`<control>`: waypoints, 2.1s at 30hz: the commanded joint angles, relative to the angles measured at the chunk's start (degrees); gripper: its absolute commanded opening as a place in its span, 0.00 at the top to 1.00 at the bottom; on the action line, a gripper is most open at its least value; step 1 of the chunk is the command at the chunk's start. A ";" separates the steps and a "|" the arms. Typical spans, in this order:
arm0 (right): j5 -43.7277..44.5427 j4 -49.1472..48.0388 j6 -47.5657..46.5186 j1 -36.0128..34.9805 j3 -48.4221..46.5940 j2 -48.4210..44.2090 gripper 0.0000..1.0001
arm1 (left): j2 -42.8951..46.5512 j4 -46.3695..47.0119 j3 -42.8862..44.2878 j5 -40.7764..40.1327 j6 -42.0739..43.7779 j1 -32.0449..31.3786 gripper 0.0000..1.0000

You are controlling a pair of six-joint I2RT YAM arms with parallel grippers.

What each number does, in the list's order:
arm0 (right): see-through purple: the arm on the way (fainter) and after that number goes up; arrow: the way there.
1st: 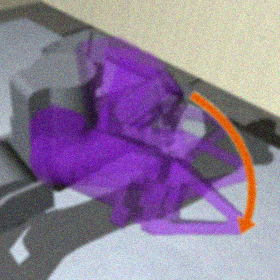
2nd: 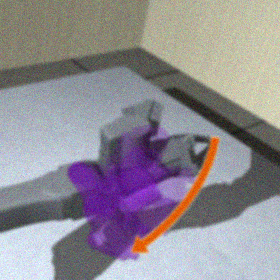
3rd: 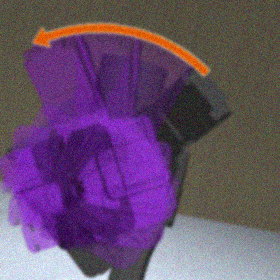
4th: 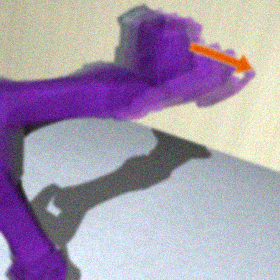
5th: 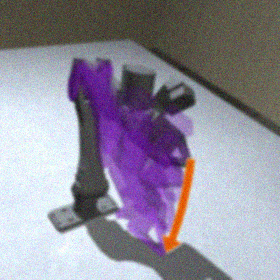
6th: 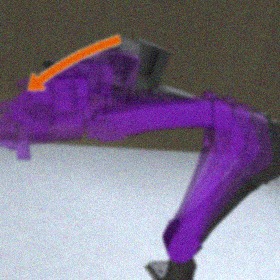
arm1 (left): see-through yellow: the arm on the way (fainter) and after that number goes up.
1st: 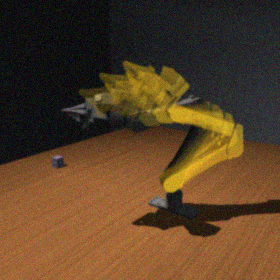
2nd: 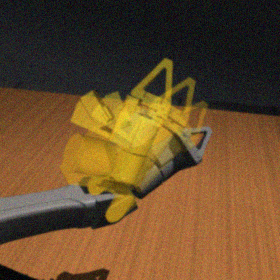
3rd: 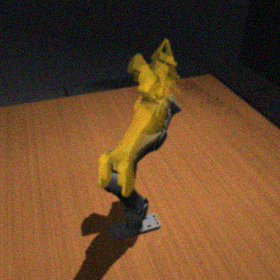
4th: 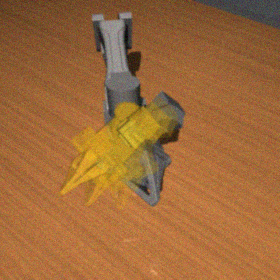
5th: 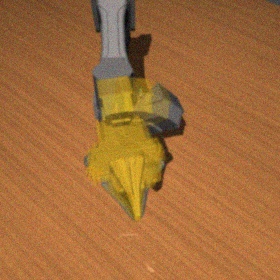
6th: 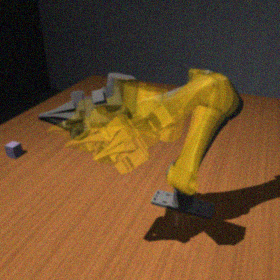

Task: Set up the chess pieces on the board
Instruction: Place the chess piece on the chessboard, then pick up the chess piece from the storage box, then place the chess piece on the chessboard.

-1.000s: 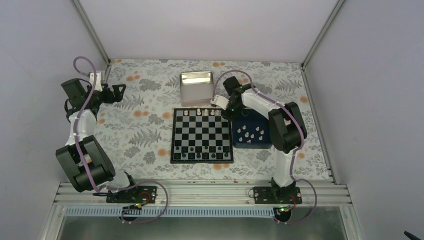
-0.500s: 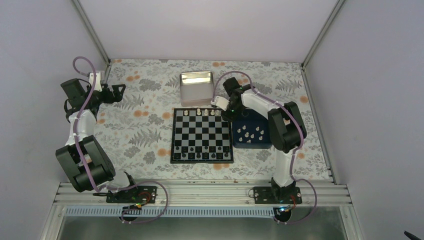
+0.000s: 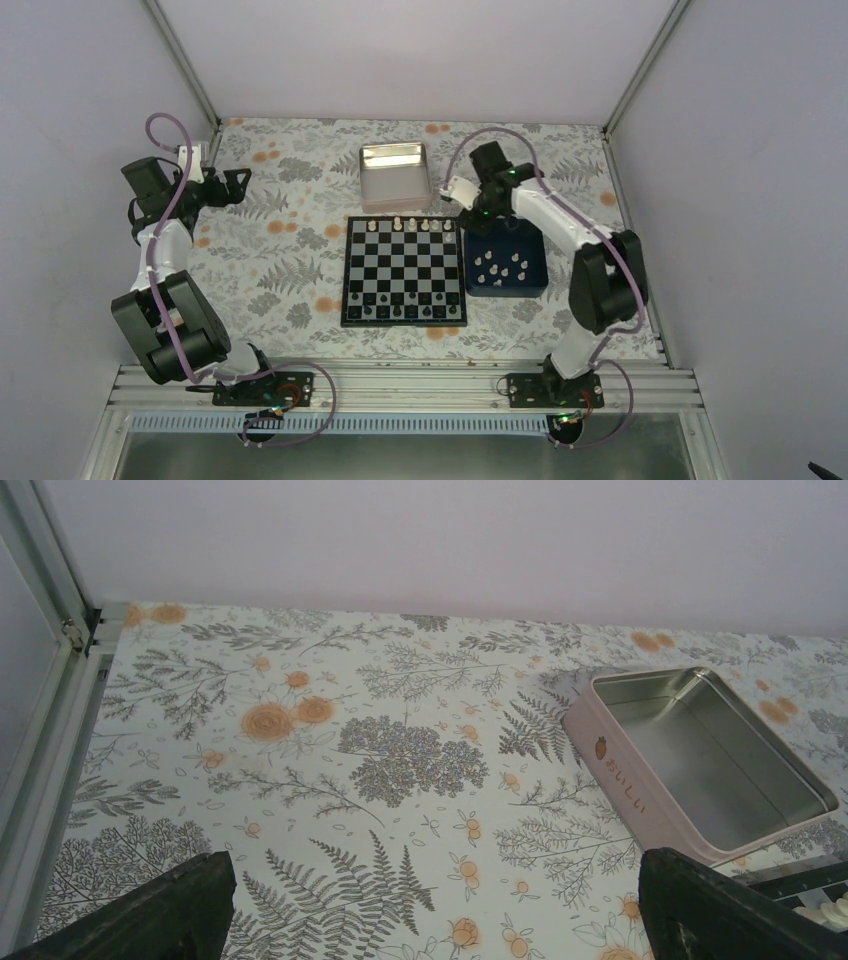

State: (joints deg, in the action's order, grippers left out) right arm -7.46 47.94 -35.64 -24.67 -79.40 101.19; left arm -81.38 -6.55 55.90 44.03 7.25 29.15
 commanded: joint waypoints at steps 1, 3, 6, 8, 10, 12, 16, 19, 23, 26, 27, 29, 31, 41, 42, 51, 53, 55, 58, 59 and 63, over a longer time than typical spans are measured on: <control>1.66 3.89 -0.64 2.56 4.95 -4.62 0.64 | 0.10 0.48 -0.69 1.41 0.33 0.57 0.00; 1.92 3.48 -1.07 3.85 7.53 -5.35 0.63 | 0.17 0.48 -0.70 1.57 0.36 0.56 0.00; 1.47 1.70 -1.36 6.02 10.62 -6.77 0.62 | 0.29 0.57 -0.83 1.58 0.31 0.58 0.00; 0.92 0.05 -1.68 6.88 12.81 -7.47 0.62 | 0.36 0.50 -0.81 1.58 0.32 0.57 0.00; 0.71 -1.68 -1.85 7.34 14.74 -7.51 0.62 | 0.44 0.45 -0.73 1.58 0.31 0.58 0.00; 0.18 -3.26 -1.97 7.76 16.45 -7.14 0.62 | 0.56 0.35 -0.71 1.58 0.24 0.64 0.00; -0.87 -5.16 -2.14 8.47 17.83 -4.77 0.61 | 0.54 0.22 -0.62 1.58 0.23 0.62 0.00; -1.57 -6.49 -2.16 8.66 18.38 -2.54 0.60 | 0.66 0.15 -0.62 1.58 0.29 0.73 0.00; -1.99 -8.24 -1.93 8.76 18.08 -0.94 0.60 | 0.70 0.14 -0.62 1.58 0.26 0.95 0.00; -1.95 -8.57 -1.80 8.71 17.36 -0.08 0.60 | 0.70 0.19 -0.62 1.59 0.25 1.04 0.00; -1.95 -8.51 -1.80 8.75 17.19 0.17 0.60 | 0.77 0.21 -0.62 1.61 0.25 1.05 0.00; -2.01 -8.48 -2.04 8.76 16.96 0.53 0.60 | 0.62 0.28 -0.76 1.67 0.30 1.09 0.00; -2.03 -8.57 -2.11 8.76 16.79 0.95 0.61 | 0.58 0.40 -0.83 1.67 0.28 1.17 0.00; -1.42 -8.96 -1.94 8.84 15.97 1.34 0.90 | 0.21 0.57 -0.87 1.94 0.23 1.32 0.00; -1.34 -8.82 -1.90 8.82 15.83 1.11 0.91 | 0.18 0.57 -0.88 1.98 0.24 1.31 0.00; -0.71 -2.22 -1.98 8.65 9.06 -1.97 0.95 | 0.41 0.56 -0.79 2.02 0.14 1.41 0.00; -0.75 -0.58 -1.91 7.85 6.64 -2.74 0.96 | 0.44 0.49 -0.84 2.09 0.14 1.43 0.00; -0.88 1.28 -1.75 6.54 3.43 -3.03 0.96 | 0.49 0.48 -0.71 2.11 0.19 1.38 0.00; -0.73 3.47 -1.16 3.58 -0.28 -2.71 0.95 | 0.61 0.39 -0.68 2.11 0.14 1.46 0.00; -0.79 3.96 -0.96 2.41 -1.31 -2.18 0.95 | 0.61 0.39 -0.59 2.11 0.14 1.44 0.00; -0.79 4.48 -0.47 -1.65 -4.66 0.90 0.94 | 0.85 0.31 -0.66 2.06 0.15 1.52 0.00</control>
State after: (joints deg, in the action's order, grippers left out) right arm -7.92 49.43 -37.23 -22.70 -81.08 100.03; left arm -81.38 -6.55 55.90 44.64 7.20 30.17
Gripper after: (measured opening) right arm 0.089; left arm 0.999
